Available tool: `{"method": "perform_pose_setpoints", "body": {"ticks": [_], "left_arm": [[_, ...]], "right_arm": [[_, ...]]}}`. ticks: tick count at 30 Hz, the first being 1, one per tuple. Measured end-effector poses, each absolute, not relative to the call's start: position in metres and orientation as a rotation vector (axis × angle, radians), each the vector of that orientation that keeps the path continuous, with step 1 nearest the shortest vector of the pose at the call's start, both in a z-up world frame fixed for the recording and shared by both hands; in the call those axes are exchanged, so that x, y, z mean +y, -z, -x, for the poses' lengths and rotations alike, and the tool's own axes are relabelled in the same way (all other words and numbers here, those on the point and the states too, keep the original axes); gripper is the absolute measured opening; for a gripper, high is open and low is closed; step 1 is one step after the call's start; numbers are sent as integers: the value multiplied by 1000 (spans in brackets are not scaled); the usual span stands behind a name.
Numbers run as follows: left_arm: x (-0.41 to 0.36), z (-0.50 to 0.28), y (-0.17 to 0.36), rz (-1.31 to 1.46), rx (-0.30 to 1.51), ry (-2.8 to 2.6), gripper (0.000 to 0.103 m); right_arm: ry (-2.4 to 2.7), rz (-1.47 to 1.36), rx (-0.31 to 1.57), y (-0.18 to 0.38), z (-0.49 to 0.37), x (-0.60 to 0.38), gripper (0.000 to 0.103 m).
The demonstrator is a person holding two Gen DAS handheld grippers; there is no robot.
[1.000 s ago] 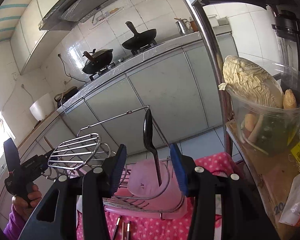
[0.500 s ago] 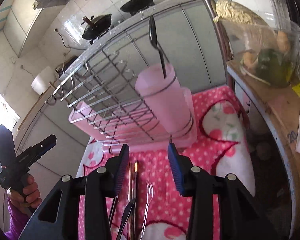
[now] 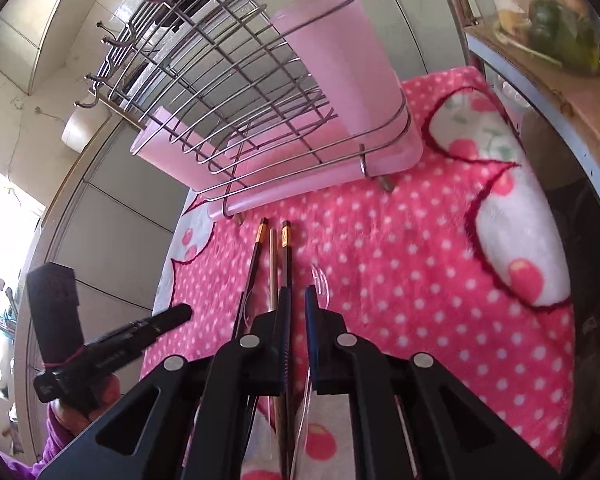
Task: Organize utensils
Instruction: 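Grasp a dark chopstick with the left tool while the right tool grasps a clear spoon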
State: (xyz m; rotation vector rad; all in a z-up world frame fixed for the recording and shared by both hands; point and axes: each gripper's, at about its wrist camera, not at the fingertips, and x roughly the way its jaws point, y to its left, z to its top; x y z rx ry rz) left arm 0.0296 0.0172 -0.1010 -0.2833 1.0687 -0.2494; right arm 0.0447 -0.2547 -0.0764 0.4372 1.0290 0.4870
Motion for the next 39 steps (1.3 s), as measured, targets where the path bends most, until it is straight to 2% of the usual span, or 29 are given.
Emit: {"method": "perform_pose_setpoints", "body": {"ticks": [25,27,39], "left_arm": [[-28,-61,137,78,1153,220,20],[-24,-64,136,93,1156,216,7],[19,-59,135,223,1197,173,5]], "right_arm": [[-535,-405,1084,92,-56,-235,9],[-542,-408,1097,95,-58,-234,9],[-520,-375,1166,104,-76,-223,11]]}}
